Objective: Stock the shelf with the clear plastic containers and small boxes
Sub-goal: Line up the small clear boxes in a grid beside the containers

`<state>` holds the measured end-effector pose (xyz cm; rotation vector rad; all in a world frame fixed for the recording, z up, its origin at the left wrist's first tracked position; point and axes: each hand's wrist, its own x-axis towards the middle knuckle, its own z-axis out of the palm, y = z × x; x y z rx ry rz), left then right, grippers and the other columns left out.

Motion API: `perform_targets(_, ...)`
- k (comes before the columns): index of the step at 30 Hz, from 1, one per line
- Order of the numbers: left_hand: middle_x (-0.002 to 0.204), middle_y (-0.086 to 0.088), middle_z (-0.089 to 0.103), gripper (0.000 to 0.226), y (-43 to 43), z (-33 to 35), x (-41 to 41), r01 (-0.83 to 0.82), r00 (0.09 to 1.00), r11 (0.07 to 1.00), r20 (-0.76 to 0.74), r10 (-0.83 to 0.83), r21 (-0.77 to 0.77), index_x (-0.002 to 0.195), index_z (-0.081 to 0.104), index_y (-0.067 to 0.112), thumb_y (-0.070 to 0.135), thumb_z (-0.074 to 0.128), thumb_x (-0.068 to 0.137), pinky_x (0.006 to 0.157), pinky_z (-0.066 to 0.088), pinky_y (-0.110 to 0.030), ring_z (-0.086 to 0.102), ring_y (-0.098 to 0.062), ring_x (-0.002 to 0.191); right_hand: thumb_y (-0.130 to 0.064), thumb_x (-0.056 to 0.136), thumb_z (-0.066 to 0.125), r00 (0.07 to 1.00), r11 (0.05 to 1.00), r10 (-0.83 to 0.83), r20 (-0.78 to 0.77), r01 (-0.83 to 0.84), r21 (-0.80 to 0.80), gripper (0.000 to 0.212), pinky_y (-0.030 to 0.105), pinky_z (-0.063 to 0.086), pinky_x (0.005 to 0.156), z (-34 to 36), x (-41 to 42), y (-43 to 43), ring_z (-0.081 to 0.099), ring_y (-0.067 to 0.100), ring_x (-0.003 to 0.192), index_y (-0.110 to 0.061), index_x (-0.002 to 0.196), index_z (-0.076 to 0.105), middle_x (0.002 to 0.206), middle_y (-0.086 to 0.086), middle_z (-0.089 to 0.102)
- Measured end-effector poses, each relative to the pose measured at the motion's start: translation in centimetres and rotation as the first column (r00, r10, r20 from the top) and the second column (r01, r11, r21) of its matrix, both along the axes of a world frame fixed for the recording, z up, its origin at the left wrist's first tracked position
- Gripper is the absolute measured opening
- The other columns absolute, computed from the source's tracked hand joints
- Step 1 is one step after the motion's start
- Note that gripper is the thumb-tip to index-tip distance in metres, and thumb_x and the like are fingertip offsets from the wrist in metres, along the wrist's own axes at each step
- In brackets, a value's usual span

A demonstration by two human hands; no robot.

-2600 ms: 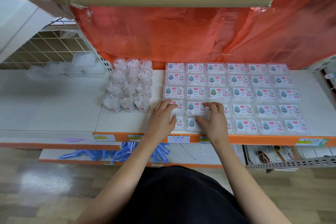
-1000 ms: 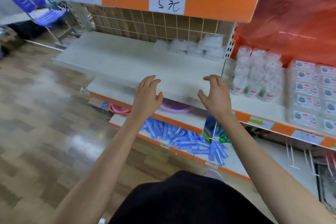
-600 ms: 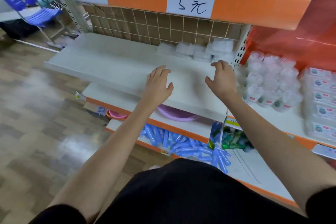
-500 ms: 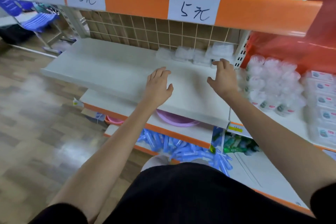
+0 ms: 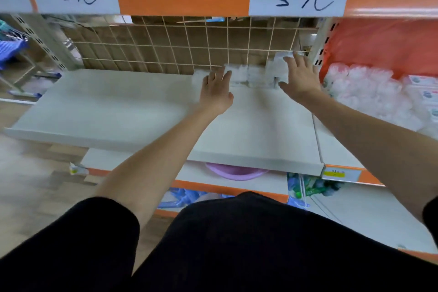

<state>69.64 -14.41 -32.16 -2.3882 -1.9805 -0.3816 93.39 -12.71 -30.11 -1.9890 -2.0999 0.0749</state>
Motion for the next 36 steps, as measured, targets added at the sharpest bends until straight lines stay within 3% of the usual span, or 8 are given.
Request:
perform_targets(4, 0.157, -0.007, 0.026, 0.058, 3.2, -0.8, -0.5, 0.058, 0.998, 0.998, 0.033, -0.058, -0.005, 0.149, 0.029, 0.012, 0.028, 0.049, 0.098, 0.112, 0.025, -0.041, 0.025, -0.028, 0.142, -0.031, 0.099, 0.056, 0.998, 1.0, -0.003, 0.056, 0.005, -0.028, 0.066, 0.052, 0.014, 0.118, -0.4, -0.3, 1.5, 0.013, 0.031, 0.149, -0.02, 0.155, 0.023, 0.163, 0.008, 0.019)
perform_targets(13, 0.16, -0.005, 0.019, 0.059, 7.3, -3.0, 0.4, 0.206, 0.978, 0.976, 0.035, -0.204, -0.066, 0.152, 0.026, 0.017, 0.028, 0.05, 0.099, 0.115, 0.021, -0.053, 0.014, -0.03, 0.147, -0.022, 0.096, 0.06, 0.997, 0.981, -0.056, -0.059, 0.066, 0.182, 0.042, 0.047, 0.039, 0.105, -1.4, 0.2, 2.8, 0.042, 0.031, 0.131, -0.025, 0.139, 0.056, 0.144, 0.005, 0.054)
perform_targets(19, 0.152, -0.007, 0.037, 0.052, 8.5, -3.6, 0.4, 0.309, 0.942, 0.951, 0.128, -0.31, 0.025, 0.145, 0.038, 0.01, 0.014, 0.055, 0.096, 0.112, 0.029, -0.04, 0.028, -0.025, 0.142, -0.019, 0.095, 0.062, 0.995, 0.974, -0.033, -0.096, 0.054, 0.22, 0.042, 0.041, 0.035, 0.108, -1.6, 0.0, 2.8, 0.043, 0.029, 0.131, -0.021, 0.137, 0.058, 0.143, 0.006, 0.054)
perform_targets(24, 0.146, -0.005, 0.045, 0.048, 7.2, -4.0, -1.0, 0.366, 0.915, 0.927, 0.147, -0.375, 0.087, 0.142, 0.044, 0.009, 0.011, 0.056, 0.096, 0.108, 0.035, -0.036, 0.035, -0.023, 0.138, -0.026, 0.094, 0.064, 0.996, 0.94, -0.005, -0.085, 0.034, 0.341, 0.038, 0.041, 0.043, 0.1, -2.1, -0.4, 1.2, 0.053, 0.031, 0.119, -0.022, 0.132, 0.063, 0.135, 0.007, 0.061)
perform_targets(30, 0.159, 0.004, 0.026, 0.05, 3.4, -4.4, -4.3, 0.326, 0.942, 0.945, 0.092, -0.322, -0.029, 0.152, 0.028, 0.017, 0.023, 0.04, 0.104, 0.117, 0.023, -0.035, 0.013, -0.017, 0.149, -0.028, 0.09, 0.07, 0.993, 0.915, 0.035, -0.109, 0.012, 0.404, 0.033, 0.041, 0.052, 0.081, -5.1, -3.7, -4.0, 0.06, 0.035, 0.105, -0.023, 0.122, 0.07, 0.124, 0.006, 0.068)
perform_targets(36, 0.16, 0.006, 0.022, 0.048, -1.3, -3.4, -7.5, 0.328, 0.944, 0.94, 0.052, -0.325, -0.096, 0.153, 0.027, 0.019, 0.023, 0.035, 0.106, 0.114, 0.021, -0.031, 0.013, -0.017, 0.15, -0.025, 0.085, 0.075, 0.993, 0.96, 0.047, -0.11, -0.014, 0.279, 0.031, 0.044, 0.055, 0.078, -6.4, -7.3, -8.8, 0.063, 0.037, 0.102, -0.023, 0.117, 0.073, 0.12, 0.006, 0.07)
